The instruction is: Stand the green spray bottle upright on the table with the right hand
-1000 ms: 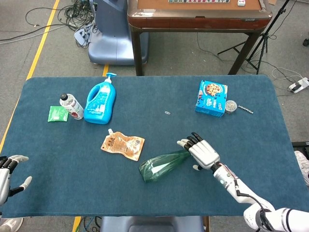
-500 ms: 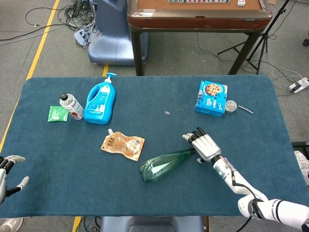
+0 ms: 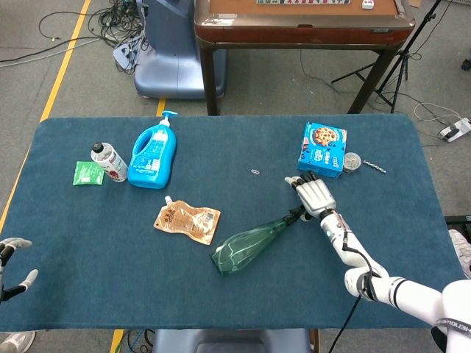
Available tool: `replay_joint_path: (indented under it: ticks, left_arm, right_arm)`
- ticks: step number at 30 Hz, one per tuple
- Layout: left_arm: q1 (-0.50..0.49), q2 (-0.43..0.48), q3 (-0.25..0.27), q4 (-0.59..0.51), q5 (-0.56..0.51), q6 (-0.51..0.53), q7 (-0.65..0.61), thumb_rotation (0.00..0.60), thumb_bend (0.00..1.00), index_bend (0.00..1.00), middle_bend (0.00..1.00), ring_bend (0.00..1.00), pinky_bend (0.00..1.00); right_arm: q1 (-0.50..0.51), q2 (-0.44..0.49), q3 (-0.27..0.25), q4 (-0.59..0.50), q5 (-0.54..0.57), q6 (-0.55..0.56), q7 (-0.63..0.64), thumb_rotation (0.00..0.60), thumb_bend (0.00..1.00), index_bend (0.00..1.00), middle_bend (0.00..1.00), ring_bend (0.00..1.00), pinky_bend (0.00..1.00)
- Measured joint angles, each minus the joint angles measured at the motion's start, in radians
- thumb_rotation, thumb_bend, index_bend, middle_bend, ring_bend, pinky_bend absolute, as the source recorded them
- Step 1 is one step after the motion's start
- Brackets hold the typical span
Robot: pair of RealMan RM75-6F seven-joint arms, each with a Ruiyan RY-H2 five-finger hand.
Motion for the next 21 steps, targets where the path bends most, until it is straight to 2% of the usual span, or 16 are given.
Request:
replay_joint_path:
  ticks: [9, 12, 17, 21]
  left_arm:
    - [0.000, 0.001, -0.002, 0.005, -0.007, -0.007, -0.002, 0.600, 0.26, 0.35, 0.31, 0.29, 0.16]
    - [0.003, 0.002, -0.001, 0.007, -0.008, -0.004, -0.006, 0.600, 0.25, 0.35, 0.31, 0.29, 0.16]
    - [0.007, 0.004, 0.000, 0.012, -0.012, -0.004, -0.011, 0.600, 0.26, 0.35, 0.31, 0.29, 0.16]
    - [0.008, 0.001, 0.002, 0.011, 0.001, 0.000, -0.011, 0.600, 0.26, 0.35, 0.31, 0.29, 0.16]
  right_arm:
    - [0.108, -0.092, 0.044, 0.123, 0.042, -0.027, -0.014, 0.600, 0.00, 0.14, 0.18, 0.12, 0.08]
    - [0.134, -0.101, 0.060, 0.129, 0.049, -0.028, -0.013, 0.600, 0.00, 0.14, 0.18, 0.12, 0.08]
    - [0.126, -0.055, 0.067, 0.014, 0.016, -0.006, 0.025, 0.600, 0.00, 0.14, 0.19, 0.12, 0.08]
    - [0.109, 0.028, 0.064, -0.166, -0.033, 0.008, 0.066, 0.600, 0.00, 0.14, 0.19, 0.12, 0.08]
